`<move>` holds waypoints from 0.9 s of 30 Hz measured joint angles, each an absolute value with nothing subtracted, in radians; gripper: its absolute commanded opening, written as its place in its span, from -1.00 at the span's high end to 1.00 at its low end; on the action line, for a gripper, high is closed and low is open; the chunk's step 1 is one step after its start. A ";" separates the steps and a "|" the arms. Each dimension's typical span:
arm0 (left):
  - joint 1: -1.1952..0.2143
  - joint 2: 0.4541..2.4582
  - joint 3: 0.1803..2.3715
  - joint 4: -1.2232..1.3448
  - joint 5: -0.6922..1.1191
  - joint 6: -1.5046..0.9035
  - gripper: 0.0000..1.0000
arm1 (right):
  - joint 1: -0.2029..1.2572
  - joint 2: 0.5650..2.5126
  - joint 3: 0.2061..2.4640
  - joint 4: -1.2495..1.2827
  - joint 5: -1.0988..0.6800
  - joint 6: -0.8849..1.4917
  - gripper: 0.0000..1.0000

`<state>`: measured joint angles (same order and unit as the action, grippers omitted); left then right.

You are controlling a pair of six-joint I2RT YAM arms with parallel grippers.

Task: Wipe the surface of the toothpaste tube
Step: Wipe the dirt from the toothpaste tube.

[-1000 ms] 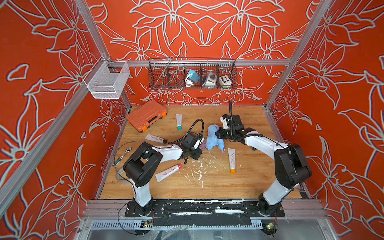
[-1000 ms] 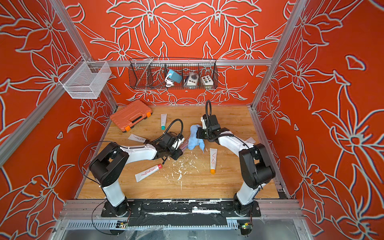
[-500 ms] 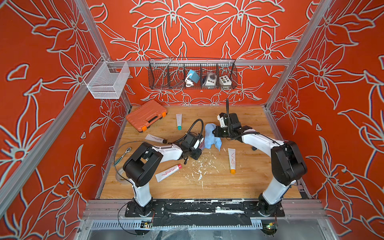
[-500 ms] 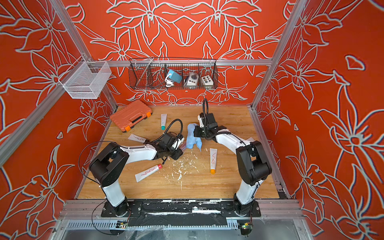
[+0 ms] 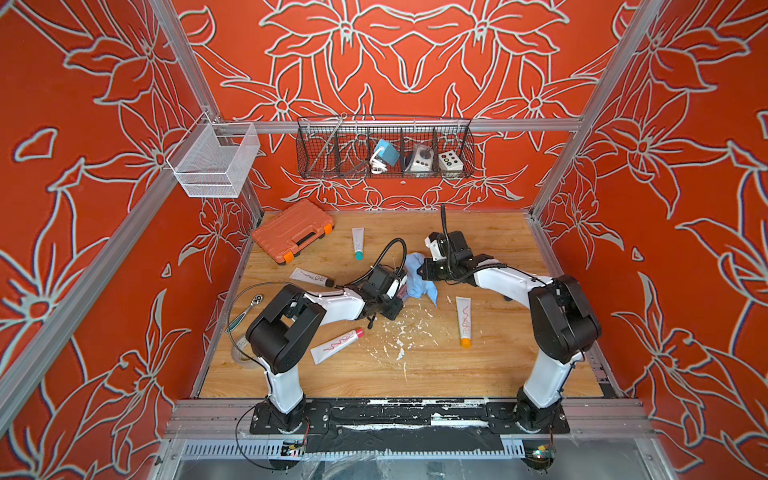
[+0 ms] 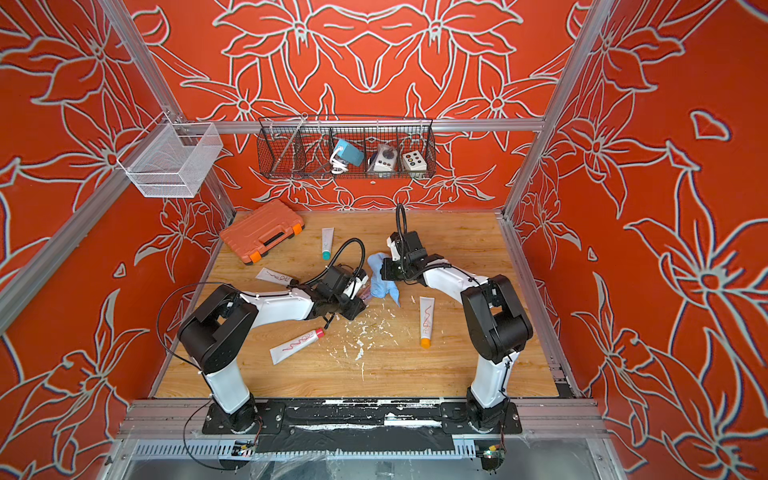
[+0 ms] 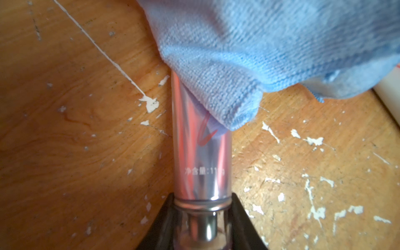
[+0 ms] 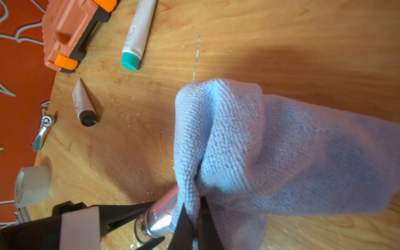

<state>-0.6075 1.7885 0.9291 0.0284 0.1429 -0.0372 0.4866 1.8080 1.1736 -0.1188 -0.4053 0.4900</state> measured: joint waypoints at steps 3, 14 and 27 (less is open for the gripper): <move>-0.606 1.789 0.929 0.028 0.144 -0.038 0.52 | 0.500 1.818 1.156 -0.089 -0.429 0.501 1.00; -0.592 1.789 0.928 0.030 0.171 -0.041 0.55 | 0.512 1.859 1.056 0.033 -0.497 0.567 1.00; -0.583 1.789 0.927 0.026 0.188 -0.041 0.57 | 0.543 1.858 0.973 0.187 -0.611 0.699 1.00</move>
<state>-0.5831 1.7885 0.9272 0.0261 0.1879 -0.0414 0.5430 1.8576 0.9733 0.1875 -0.6109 0.6994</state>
